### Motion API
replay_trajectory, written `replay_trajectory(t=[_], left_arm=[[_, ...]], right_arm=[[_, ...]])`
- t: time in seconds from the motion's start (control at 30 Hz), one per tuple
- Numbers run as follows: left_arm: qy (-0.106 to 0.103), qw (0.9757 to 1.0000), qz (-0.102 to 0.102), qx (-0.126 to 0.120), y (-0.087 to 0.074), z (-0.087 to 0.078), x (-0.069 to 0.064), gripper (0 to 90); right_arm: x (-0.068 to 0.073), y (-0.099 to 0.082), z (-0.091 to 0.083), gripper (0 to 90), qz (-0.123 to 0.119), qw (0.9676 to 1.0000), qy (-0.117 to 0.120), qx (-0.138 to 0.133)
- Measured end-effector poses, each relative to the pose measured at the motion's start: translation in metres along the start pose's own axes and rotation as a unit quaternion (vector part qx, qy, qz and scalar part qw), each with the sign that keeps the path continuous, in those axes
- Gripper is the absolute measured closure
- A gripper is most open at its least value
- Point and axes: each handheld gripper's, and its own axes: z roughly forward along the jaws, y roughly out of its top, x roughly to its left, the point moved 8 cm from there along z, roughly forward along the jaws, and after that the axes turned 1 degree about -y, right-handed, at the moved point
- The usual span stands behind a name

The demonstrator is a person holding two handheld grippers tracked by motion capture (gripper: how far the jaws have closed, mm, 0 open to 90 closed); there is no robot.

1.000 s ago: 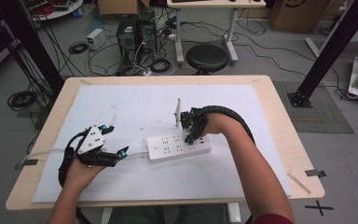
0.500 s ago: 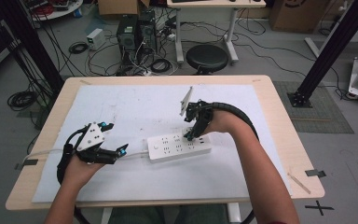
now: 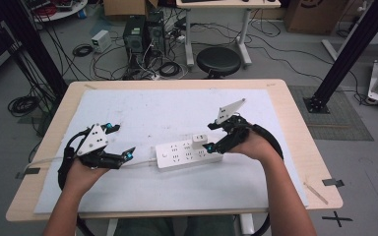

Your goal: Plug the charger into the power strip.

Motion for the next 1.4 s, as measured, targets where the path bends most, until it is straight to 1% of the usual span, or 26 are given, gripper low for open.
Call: replay_trajectory(t=[0.03, 0.1, 0.13, 0.2, 0.23, 0.27, 0.3, 0.33, 0.37, 0.4, 0.43, 0.5, 0.53, 0.6, 0.63, 0.67, 0.83, 1.07, 1.17, 1.33, 1.4], left_arm=[[-0.001, 1.0000, -0.001, -0.001, 0.000, -0.001, 0.000, 14.8], [-0.001, 1.0000, -0.001, -0.002, 0.000, -0.002, 0.001, 14.8], [-0.001, 1.0000, 0.000, -0.001, 0.000, -0.002, 0.002, 14.8], [-0.001, 1.0000, -0.001, -0.002, -0.001, -0.003, 0.002, 14.8], [-0.003, 1.0000, -0.003, -0.003, -0.001, -0.003, 0.003, 14.8], [-0.004, 1.0000, -0.003, -0.003, -0.002, -0.003, 0.003, 14.8], [-0.004, 1.0000, -0.003, -0.001, -0.003, -0.003, 0.004, 14.8], [-0.004, 1.0000, -0.006, -0.002, -0.004, -0.003, 0.004, 14.8], [-0.004, 1.0000, -0.006, -0.002, -0.004, -0.003, 0.005, 14.8], [-0.006, 1.0000, -0.007, -0.003, -0.005, -0.003, 0.006, 14.8], [-0.006, 1.0000, -0.007, -0.003, -0.006, -0.003, 0.007, 14.8], [-0.005, 0.9999, -0.009, -0.002, -0.008, -0.003, 0.009, 14.8], [-0.004, 1.0000, -0.008, 0.000, -0.008, -0.003, 0.009, 14.8], [-0.006, 0.9999, -0.010, 0.000, -0.009, -0.003, 0.009, 14.8], [-0.005, 0.9999, -0.011, -0.002, -0.008, -0.003, 0.009, 14.8], [-0.006, 0.9999, -0.011, -0.003, -0.008, -0.003, 0.009, 14.8], [-0.006, 0.9999, -0.011, -0.003, -0.008, -0.005, 0.009, 14.8], [-0.004, 0.9999, -0.010, -0.002, -0.008, -0.005, 0.010, 14.8], [-0.003, 0.9999, -0.012, -0.003, -0.008, -0.005, 0.011, 14.8], [-0.002, 0.9999, -0.012, -0.004, -0.007, -0.005, 0.012, 14.8], [-0.002, 0.9999, -0.013, -0.003, -0.008, -0.005, 0.012, 14.8]], right_arm=[[0.001, -0.002, -0.003, 20.5, 0.003, 0.9999, -0.007, -0.008], [0.004, -0.004, -0.008, 20.3, 0.009, 0.9996, -0.012, -0.022], [0.004, -0.005, -0.010, 20.3, 0.006, 0.9993, -0.018, -0.031], [0.008, -0.007, -0.015, 20.3, 0.014, 0.9986, -0.023, -0.046], [0.008, -0.007, -0.017, 20.3, 0.011, 0.9980, -0.031, -0.054], [0.010, -0.008, -0.021, 20.3, 0.017, 0.9965, -0.041, -0.070], [0.010, -0.008, -0.021, 20.3, 0.017, 0.9965, -0.041, -0.070], [0.011, -0.009, -0.022, 20.3, 0.022, 0.9958, -0.044, -0.078], [0.010, -0.011, -0.025, 20.3, 0.023, 0.9937, -0.054, -0.095], [0.010, -0.011, -0.025, 20.3, 0.023, 0.9937, -0.054, -0.095], [0.012, -0.013, -0.026, 20.3, 0.031, 0.9937, -0.049, -0.096], [0.012, -0.016, -0.028, 20.3, 0.036, 0.9926, -0.056, -0.102], [0.013, -0.018, -0.028, 20.3, 0.035, 0.9926, -0.052, -0.104], [0.013, -0.021, -0.028, 20.3, 0.038, 0.9925, -0.052, -0.104], [0.012, -0.022, -0.028, 20.3, 0.033, 0.9926, -0.053, -0.104], [0.013, -0.022, -0.028, 20.3, 0.040, 0.9925, -0.052, -0.103], [0.012, -0.022, -0.029, 20.3, 0.038, 0.9923, -0.052, -0.106], [0.011, -0.025, -0.030, 20.3, 0.044, 0.9915, -0.055, -0.109], [0.012, -0.026, -0.029, 20.3, 0.045, 0.9920, -0.051, -0.107], [0.011, -0.025, -0.028, 20.3, 0.042, 0.9920, -0.051, -0.108], [0.011, -0.026, -0.028, 20.3, 0.045, 0.9921, -0.049, -0.106]])
